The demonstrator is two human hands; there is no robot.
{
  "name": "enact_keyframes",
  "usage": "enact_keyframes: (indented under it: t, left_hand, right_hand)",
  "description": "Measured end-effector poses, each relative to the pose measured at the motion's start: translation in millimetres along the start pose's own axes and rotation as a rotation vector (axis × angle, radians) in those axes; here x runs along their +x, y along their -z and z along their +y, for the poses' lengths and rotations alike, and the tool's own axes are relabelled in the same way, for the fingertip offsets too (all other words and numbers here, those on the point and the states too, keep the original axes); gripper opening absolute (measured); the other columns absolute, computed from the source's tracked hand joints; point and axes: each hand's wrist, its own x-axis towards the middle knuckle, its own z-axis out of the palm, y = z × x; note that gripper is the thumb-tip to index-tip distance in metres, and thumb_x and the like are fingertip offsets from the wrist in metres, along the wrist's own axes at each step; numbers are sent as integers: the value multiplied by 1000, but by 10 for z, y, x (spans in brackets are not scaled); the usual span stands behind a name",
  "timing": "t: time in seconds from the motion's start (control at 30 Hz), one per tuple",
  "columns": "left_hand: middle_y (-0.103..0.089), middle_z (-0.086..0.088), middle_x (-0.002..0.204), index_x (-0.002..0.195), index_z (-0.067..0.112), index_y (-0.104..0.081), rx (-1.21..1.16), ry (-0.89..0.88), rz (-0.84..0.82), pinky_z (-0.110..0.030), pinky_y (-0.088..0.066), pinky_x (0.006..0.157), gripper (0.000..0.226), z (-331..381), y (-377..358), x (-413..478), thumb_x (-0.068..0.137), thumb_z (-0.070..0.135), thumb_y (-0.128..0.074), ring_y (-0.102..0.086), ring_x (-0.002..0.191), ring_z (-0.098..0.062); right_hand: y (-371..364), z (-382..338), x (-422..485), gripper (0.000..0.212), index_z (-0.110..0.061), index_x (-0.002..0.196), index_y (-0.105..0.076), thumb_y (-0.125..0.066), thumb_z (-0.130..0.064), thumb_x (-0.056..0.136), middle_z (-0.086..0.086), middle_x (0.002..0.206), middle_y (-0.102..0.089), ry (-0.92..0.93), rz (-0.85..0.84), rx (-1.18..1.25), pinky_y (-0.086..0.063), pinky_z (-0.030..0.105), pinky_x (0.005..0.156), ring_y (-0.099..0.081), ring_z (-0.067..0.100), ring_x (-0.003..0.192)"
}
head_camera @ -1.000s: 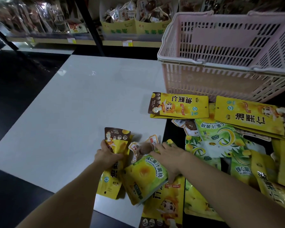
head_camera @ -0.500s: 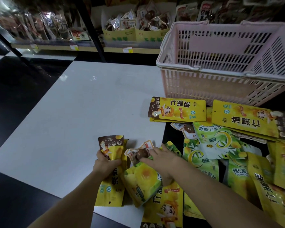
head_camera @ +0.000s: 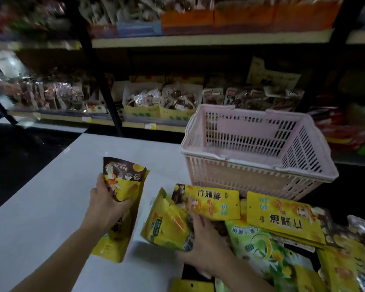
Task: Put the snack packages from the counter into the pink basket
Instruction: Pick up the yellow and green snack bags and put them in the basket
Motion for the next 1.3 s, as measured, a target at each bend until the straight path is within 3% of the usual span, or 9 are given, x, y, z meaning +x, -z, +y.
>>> enact_keyframes:
  t: [0.2, 0.33, 0.47, 0.57, 0.67, 0.83, 1.1, 1.2, 1.3]
  left_hand:
    - [-49, -12, 118, 141, 38, -18, -14, -157, -38, -57, -50, 87, 104, 1020, -96, 281, 57, 42, -78, -53, 104, -37]
    - [-52, -11, 110, 136, 36, -19, -44, -245, -170, -48, -54, 74, 97, 1754, -510, 318, 57, 58, -70, -58, 88, -33]
    - [-42, -20, 133, 140, 16, -20, -87, -132, -269, -46, -47, 82, 107, 2552, -884, 419, 56, 60, -68, -50, 109, -41]
    - [-32, -22, 151, 150, 8, -2, -94, -124, -248, -50, -44, 96, 126, 3054, -1044, 630, 62, 67, -70, -40, 130, -43]
    - [-12, -21, 160, 152, 13, 9, -168, -189, -162, -54, -29, 110, 128, 3271, -1071, 729, 67, 71, -67, -17, 144, -41]
    - [0, -2, 163, 153, 30, 3, -111, -379, -169, -52, -21, 114, 98, 2512, -1146, 455, 82, 66, -55, -5, 149, -26]
    - [-45, 4, 130, 134, 17, -48, 258, -702, -319, -33, -41, 102, 73, 1113, -1434, -632, 77, 61, -36, -42, 126, -19]
    - [-45, 4, 131, 135, 23, -47, 382, -613, -520, -29, -40, 99, 80, 864, -1636, -913, 73, 70, -27, -45, 124, -18]
    - [-42, 4, 135, 134, 26, -44, 371, -483, -628, -34, -41, 100, 61, 794, -1961, -1202, 86, 63, -44, -40, 128, -22]
  right_hand:
    - [987, -146, -62, 91, -49, 135, -30, -83, -63, 61, -19, 132, -51, -96, 305, 577, -50, 33, 98, -57, 4, 113]
    - [1722, -179, -44, 65, -42, 125, -31, -79, -45, 81, -19, 111, -52, -149, 610, 786, -47, 39, 95, -56, 8, 99]
    - [2316, -61, 255, 71, -31, 122, -34, -78, -54, 72, -11, 105, -54, -259, 780, 803, -47, 51, 98, -56, 27, 103]
    - [2732, -9, 573, 108, -15, 144, -28, -78, -64, 62, 10, 136, -51, -363, 789, 730, -44, 52, 104, -51, 37, 123]
    - [2976, 72, 879, 132, -19, 158, 8, -72, -74, 69, 15, 165, -13, -385, 677, 626, -27, 52, 118, -15, 38, 150]
    - [2669, 554, 872, 107, -22, 158, 10, -48, -75, 86, 8, 168, 8, -415, 473, 382, -16, 50, 122, 1, 33, 154]
    - [1833, 1091, -169, 45, -14, 141, -46, -56, -28, 99, 6, 140, -41, 67, 705, -51, -38, 42, 109, -38, 22, 133]
    - [1644, 1228, -494, 42, -14, 136, -50, -56, -28, 97, 6, 134, -45, 86, 628, -201, -39, 38, 104, -39, 21, 127]
    - [1541, 1547, -666, 51, -12, 143, -44, -56, -29, 96, 9, 141, -41, -12, 467, -317, -38, 42, 107, -35, 25, 130]
